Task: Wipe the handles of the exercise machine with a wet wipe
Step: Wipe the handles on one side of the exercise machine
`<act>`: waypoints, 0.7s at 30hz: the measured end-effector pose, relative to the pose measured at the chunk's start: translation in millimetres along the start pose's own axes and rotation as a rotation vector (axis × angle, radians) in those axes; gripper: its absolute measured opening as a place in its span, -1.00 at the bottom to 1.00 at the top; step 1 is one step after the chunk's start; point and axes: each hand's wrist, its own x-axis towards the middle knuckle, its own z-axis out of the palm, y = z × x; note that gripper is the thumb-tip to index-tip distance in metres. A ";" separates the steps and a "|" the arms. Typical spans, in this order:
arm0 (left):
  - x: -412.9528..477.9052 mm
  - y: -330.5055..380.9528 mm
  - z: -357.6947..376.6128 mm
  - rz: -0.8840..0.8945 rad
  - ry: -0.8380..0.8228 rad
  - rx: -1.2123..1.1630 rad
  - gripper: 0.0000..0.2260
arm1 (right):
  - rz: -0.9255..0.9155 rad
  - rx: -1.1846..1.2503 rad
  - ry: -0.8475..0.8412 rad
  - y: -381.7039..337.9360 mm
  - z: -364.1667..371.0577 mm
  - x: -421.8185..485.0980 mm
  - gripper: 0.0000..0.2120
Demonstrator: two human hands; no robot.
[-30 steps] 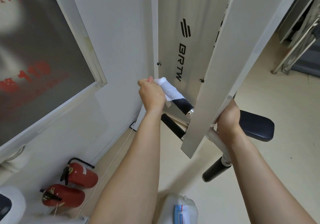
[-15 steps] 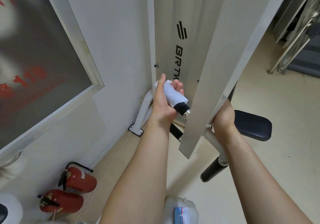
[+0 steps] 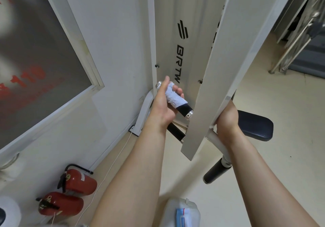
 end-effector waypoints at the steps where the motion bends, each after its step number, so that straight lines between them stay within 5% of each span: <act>1: -0.6 -2.1 1.1 -0.009 0.013 0.016 -0.75 | -0.011 0.033 -0.021 -0.1 1.7 -2.6 -0.77; 7: 1.0 -30.9 -9.8 0.007 -0.068 0.212 -0.74 | -0.004 0.027 0.025 2.2 1.5 0.2 -0.73; 13: -4.1 -35.6 -19.5 0.035 -0.144 0.417 -0.48 | 0.049 -0.018 0.075 -0.5 -12.3 1.4 -0.69; 16: -4.2 -18.7 -19.8 0.046 -0.075 0.268 -0.77 | 0.080 0.004 0.074 0.0 -12.9 3.6 -0.71; 21: 6.3 16.6 -9.5 -0.001 -0.019 -0.013 -0.57 | -0.014 -0.057 0.053 -0.2 -4.4 -2.8 -0.66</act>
